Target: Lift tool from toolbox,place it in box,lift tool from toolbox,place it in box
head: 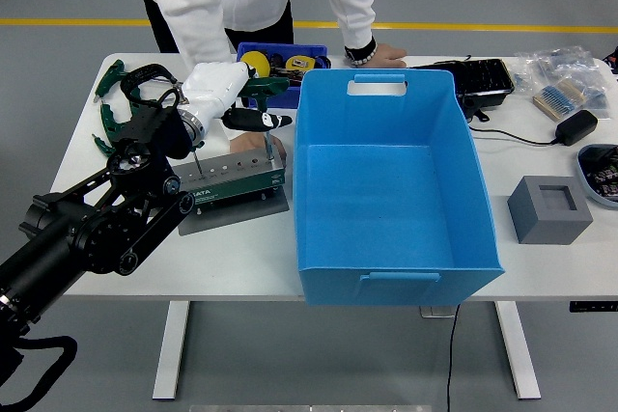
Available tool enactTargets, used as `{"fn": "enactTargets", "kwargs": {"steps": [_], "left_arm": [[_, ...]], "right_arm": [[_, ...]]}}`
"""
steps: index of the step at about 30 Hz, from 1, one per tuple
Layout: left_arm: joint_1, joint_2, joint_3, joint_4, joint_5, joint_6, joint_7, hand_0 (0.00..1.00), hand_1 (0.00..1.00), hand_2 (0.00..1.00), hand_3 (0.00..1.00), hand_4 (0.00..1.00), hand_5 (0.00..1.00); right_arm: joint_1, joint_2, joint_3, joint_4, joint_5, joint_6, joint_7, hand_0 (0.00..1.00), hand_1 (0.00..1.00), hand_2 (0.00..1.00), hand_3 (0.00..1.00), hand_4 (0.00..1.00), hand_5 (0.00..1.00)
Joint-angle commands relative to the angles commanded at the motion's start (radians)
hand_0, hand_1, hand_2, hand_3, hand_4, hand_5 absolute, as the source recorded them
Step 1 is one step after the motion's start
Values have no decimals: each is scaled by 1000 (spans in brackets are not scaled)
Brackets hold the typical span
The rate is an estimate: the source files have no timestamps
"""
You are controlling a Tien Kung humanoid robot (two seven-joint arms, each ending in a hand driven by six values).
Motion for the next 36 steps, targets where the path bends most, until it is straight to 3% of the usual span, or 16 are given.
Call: {"fn": "enactTargets", "kwargs": {"steps": [3,4,9,10,12,21,22,27,28,36], "left_arm": [[-3,1,5,10,2,-3,3,276,190,267,379,998,759],[-4,1,6,14,3,-4,5,189,105,189,284,998,772],[-10,-2,11,31,-2,6,8,189,105,189,284,998,772],[-11,-3,13,34,-3,12,8,140,41,124,200,998,792],[-13,-4,15,40,-7,20,8,140,41,124,200,998,792],[-14,-6,33,71,-47,110,-10,111,4,72,154,998,799],[-14,-5,34,71,-49,120,-16,84,2,29,102,941,738],[-19,-1,43,70,-66,145,-43,84,2,29,102,941,738],[-22,1,49,69,-69,152,-50,81,2,28,55,823,699],[-40,21,68,43,-89,174,-83,82,2,24,53,776,671]], "right_arm": [[-1,1,2,0,-2,-1,-1,725,701,759,565,800,716],[-1,1,2,0,-3,-1,-1,726,702,759,564,800,717],[0,1,-1,0,0,0,0,726,702,759,564,800,717],[1,0,-2,0,1,0,1,726,703,760,565,800,719],[2,0,-3,0,3,0,2,726,703,760,565,800,719],[2,1,-3,0,3,-1,2,726,703,759,565,801,719],[2,1,-2,0,2,-1,2,726,703,759,565,801,718],[1,0,-2,0,1,0,1,726,703,759,565,801,718],[1,0,-2,0,1,0,1,726,703,759,566,802,719],[1,-3,-10,1,12,2,5,726,701,760,566,802,719]]}}
